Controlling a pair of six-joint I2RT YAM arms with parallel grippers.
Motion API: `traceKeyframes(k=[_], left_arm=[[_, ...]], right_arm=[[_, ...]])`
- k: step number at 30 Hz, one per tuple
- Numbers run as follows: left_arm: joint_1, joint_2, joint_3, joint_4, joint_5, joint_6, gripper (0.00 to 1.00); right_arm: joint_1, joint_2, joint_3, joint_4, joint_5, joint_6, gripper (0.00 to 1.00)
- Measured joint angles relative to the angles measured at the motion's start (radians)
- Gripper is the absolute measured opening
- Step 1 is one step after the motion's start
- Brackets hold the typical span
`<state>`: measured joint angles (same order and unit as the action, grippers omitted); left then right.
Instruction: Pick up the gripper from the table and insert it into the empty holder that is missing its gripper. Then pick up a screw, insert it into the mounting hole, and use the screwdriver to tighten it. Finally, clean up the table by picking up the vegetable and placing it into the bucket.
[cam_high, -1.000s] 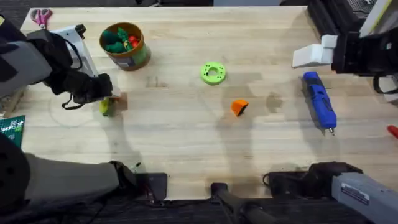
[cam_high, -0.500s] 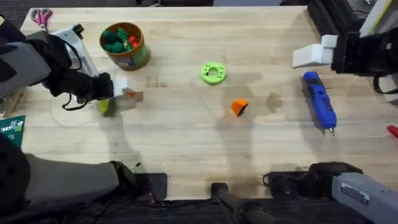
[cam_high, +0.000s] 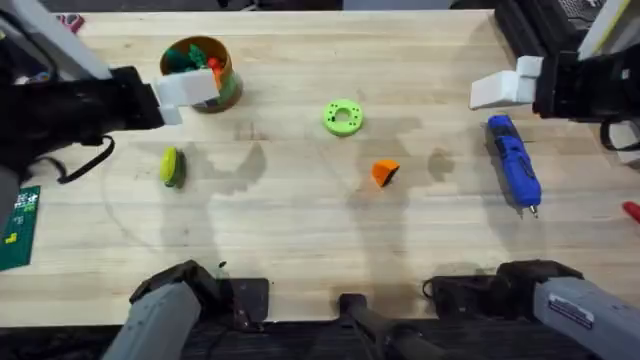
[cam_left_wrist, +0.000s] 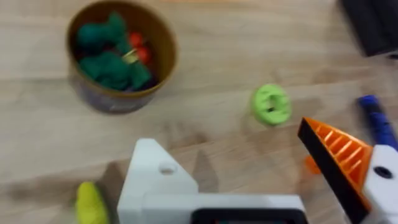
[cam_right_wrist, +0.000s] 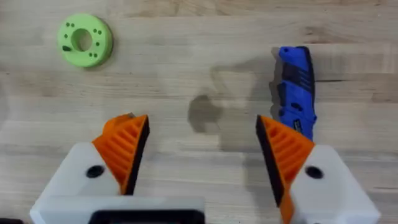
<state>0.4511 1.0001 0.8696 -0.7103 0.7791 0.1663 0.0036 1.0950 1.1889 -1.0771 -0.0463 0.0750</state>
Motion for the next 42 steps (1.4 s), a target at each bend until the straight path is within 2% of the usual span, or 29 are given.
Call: traceKeyframes(k=[4, 8, 12, 16, 19, 21, 26, 31, 38, 42], left_arm=[[0.0, -0.133, 0.0, -0.006, 0.124, -0.089, 0.986], [0.0, -0.223, 0.0, -0.019, 0.177, -0.243, 0.986], [0.0, -0.272, 0.0, -0.095, 0.185, -0.327, 0.986], [-0.018, -0.277, -0.003, -0.121, 0.12, -0.362, 0.986], [-0.056, -0.297, -0.049, -0.04, 0.073, -0.374, 0.986], [-0.089, -0.344, -0.119, 0.054, 0.049, -0.381, 0.986], [-0.172, -0.526, -0.334, 0.265, 0.005, -0.389, 0.986], [-0.238, -0.713, -0.523, 0.419, -0.043, -0.393, 0.985], [-0.334, -0.934, -0.711, 0.547, -0.137, -0.393, 0.986], [-0.372, -0.994, -0.802, 0.63, -0.165, -0.394, 0.986]], right_arm=[[0.0, 0.0, 0.0, 0.0, 0.0, 0.0, 0.993], [0.0, 0.0, 0.0, 0.0, 0.0, 0.0, 0.993], [0.0, 0.0, 0.0, 0.0, 0.0, 0.0, 0.994], [0.0, 0.0, 0.0, 0.0, 0.0, 0.0, 0.994], [0.0, 0.0, 0.0, 0.0, 0.0, 0.0, 0.994], [0.0, 0.0, 0.0, 0.0, 0.0, 0.0, 0.994], [0.0, 0.0, 0.0, 0.0, 0.0, 0.0, 0.994], [0.0, 0.0, 0.0, 0.0, 0.0, 0.0, 0.994], [0.0, 0.0, 0.0, 0.0, 0.0, 0.0, 0.994], [0.0, 0.0, 0.0, 0.0, 0.0, 0.0, 0.994]])
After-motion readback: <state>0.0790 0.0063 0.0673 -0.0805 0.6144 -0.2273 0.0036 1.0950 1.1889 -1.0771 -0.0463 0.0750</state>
